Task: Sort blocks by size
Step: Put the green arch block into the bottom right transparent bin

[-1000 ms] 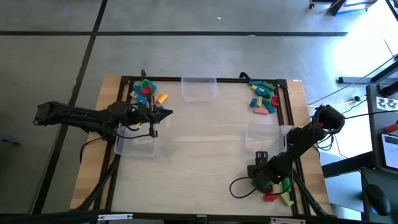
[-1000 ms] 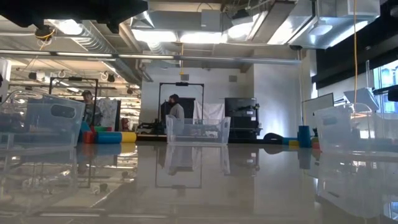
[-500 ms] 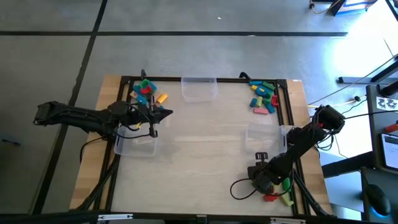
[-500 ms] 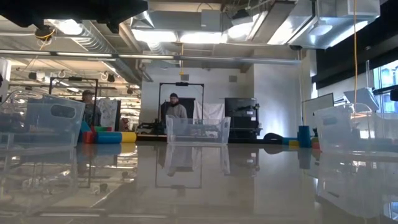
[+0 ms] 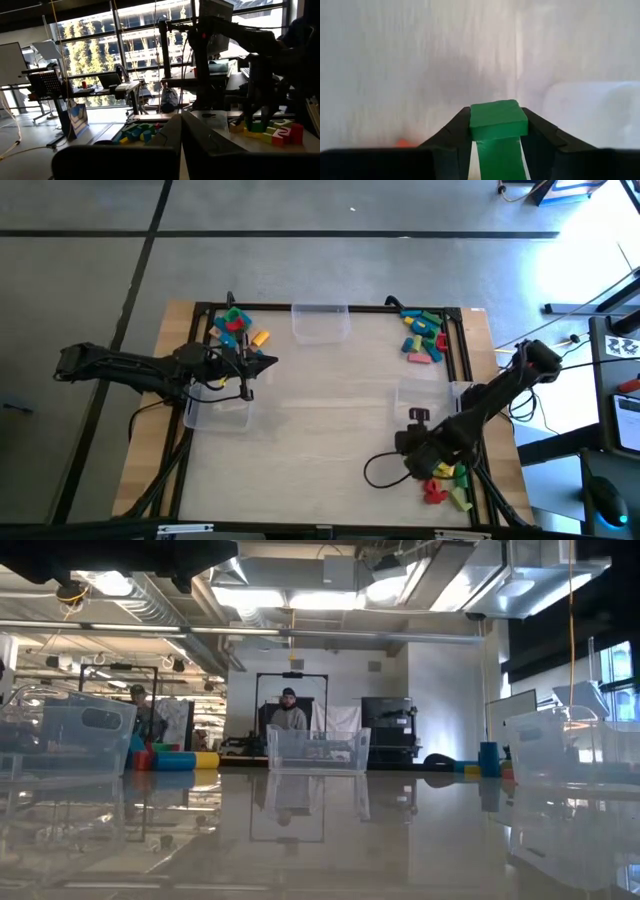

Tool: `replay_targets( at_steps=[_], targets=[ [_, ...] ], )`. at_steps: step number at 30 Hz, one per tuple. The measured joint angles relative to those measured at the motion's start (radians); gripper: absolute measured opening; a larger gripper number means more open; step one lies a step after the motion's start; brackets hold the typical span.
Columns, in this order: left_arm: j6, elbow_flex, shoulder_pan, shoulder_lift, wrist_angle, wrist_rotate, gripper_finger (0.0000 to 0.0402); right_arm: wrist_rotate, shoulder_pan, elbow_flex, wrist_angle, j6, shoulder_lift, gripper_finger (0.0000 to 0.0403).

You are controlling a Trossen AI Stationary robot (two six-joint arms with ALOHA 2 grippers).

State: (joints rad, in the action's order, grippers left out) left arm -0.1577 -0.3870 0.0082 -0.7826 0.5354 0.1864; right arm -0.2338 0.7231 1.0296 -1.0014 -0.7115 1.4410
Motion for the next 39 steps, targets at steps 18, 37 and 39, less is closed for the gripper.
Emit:
replay_targets(
  at_steps=[18,37,39],
  targets=[
    [0.001,0.000,0.000,0.000,0.000,0.000,0.0004,-0.438,-0.019,-0.069,-0.299,-0.365,-0.378,0.0137],
    [0.001,0.000,0.000,0.000,-0.001,0.000,0.0004,-0.239,-0.308,-0.406,-0.122,-0.489,-0.392,0.0144],
    [0.001,0.000,0.000,0.000,0.000,0.000,0.0004,-0.225,-0.319,-0.412,-0.119,-0.489,-0.392,0.0156]
  ],
)
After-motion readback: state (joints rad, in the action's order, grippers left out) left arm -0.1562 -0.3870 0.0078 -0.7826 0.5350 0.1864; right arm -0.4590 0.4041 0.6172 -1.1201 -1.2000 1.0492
